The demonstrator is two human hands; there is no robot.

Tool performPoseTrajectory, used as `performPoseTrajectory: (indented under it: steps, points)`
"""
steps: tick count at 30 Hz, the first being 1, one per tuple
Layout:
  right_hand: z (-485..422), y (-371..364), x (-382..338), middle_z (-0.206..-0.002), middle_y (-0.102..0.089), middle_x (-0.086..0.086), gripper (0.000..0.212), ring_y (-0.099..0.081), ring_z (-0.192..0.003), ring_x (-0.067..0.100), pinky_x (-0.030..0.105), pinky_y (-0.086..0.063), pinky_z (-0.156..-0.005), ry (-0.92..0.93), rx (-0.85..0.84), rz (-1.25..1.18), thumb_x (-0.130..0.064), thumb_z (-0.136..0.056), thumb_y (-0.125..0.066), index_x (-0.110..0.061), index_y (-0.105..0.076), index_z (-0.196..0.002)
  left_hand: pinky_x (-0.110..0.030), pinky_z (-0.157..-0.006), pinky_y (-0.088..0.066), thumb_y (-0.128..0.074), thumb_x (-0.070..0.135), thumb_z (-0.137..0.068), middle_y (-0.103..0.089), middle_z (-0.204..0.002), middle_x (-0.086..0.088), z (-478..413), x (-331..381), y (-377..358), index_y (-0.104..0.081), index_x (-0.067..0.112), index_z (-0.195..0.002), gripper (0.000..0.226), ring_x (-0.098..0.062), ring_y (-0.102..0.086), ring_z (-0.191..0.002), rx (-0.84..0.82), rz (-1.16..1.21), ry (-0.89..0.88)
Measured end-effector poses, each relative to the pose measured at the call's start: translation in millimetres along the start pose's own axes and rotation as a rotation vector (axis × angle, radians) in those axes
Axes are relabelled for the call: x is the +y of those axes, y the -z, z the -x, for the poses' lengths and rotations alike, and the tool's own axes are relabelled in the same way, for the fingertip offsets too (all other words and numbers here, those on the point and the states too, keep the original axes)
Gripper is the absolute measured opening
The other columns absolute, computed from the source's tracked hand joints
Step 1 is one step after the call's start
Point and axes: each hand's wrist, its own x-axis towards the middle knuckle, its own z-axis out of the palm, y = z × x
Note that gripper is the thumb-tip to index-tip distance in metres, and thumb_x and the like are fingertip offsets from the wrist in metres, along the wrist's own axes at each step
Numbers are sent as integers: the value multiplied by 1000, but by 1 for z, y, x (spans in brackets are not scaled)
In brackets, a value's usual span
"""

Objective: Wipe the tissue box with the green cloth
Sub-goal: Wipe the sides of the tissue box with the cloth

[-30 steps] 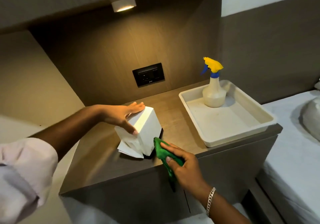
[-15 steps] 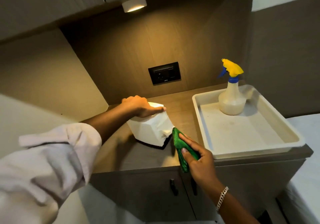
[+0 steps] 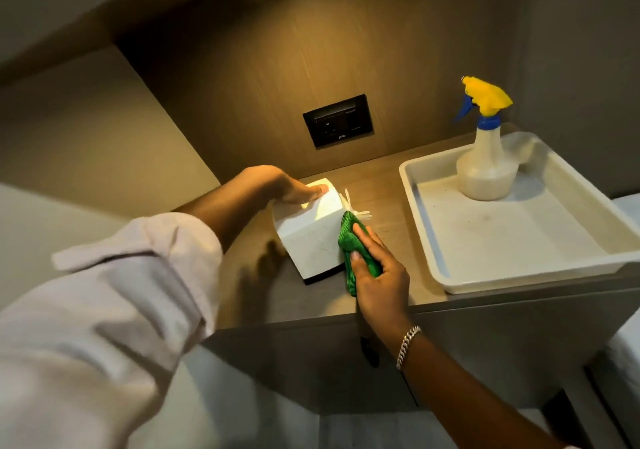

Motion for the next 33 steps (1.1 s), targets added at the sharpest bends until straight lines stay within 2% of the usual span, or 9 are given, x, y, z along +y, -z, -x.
performPoseTrajectory:
  steps: [4, 7, 10, 12, 14, 16, 22, 28, 33]
  points:
    - [1, -14, 6, -131, -50, -15, 44, -48, -115, -1, -7, -39, -72, 33, 100, 10, -11, -89, -61, -28, -54, -129, -46, -119, 6, -10, 65, -91, 21, -160, -4, -23, -29, -8, 18, 18, -148, 79, -23, 15, -148, 286, -401, -578]
    - [3, -33, 10, -144, -45, -11, 45, -45, -117, -4, -2, -40, -74, 45, 197, 67, -15, -90, -59, -32, -51, -131, -39, -118, 12, -3, 59, -92, 29, -157, 1, -39, -46, -11, 24, 25, -145, 68, -13, 27, -144, 373, -508, -941]
    - [5, -56, 11, -153, -33, -6, 47, -37, -114, -25, -2, -44, -74, 74, 305, 47, -15, -92, -55, -35, -46, -134, -37, -118, 13, -3, 57, -94, 30, -156, 5, -51, -50, -14, 24, 31, -144, 63, -6, 28, -142, 445, -511, -1212]
    - [11, -77, 16, -157, -24, -7, 52, -31, -129, -15, 21, -52, -93, 81, 366, 73, -19, -94, -52, -42, -36, -138, -40, -119, 12, -6, 53, -96, 25, -158, 5, -57, -48, -13, 20, 30, -147, 62, -8, 25, -144, 461, -508, -1346]
    - [22, -102, 23, -161, -8, -10, 59, -18, -146, 13, 51, -43, -106, 48, 370, 125, -21, -96, -47, -48, -20, -140, -41, -120, 11, -10, 48, -98, 21, -160, 4, -59, -46, -15, 15, 27, -149, 61, -9, 23, -145, 446, -470, -1420]
    - [35, -129, 32, -160, 4, -13, 63, -2, -148, 18, 58, -32, -111, 63, 377, 163, -20, -97, -45, -51, -11, -140, -40, -120, 10, -12, 47, -97, 18, -161, 2, -60, -45, -16, 11, 25, -150, 61, -9, 21, -146, 423, -421, -1454]
    - [19, -152, 23, -161, 0, -8, 61, 7, -148, 13, 47, -26, -116, 249, 542, 166, -12, -96, -43, -49, -23, -140, -39, -122, 6, -14, 39, -98, 12, -162, -2, -63, -47, -16, 5, 19, -151, 60, -9, 18, -147, 429, -370, -1498]
    - [22, -160, 39, -161, -3, -9, 61, -5, -148, 18, 59, -35, -109, 92, 674, 127, -8, -98, -41, -47, -21, -140, -41, -122, 3, -14, 41, -97, 13, -162, -1, -63, -45, -17, 6, 19, -151, 62, -10, 16, -147, 411, -358, -1486]
    - [19, -191, 30, -160, -4, -17, 60, 1, -149, 17, 58, -30, -112, 287, 715, 126, -11, -94, -42, -46, -28, -141, -40, -122, 4, -12, 42, -96, 13, -162, -2, -66, -44, -16, 6, 19, -151, 63, -10, 17, -147, 406, -357, -1507]
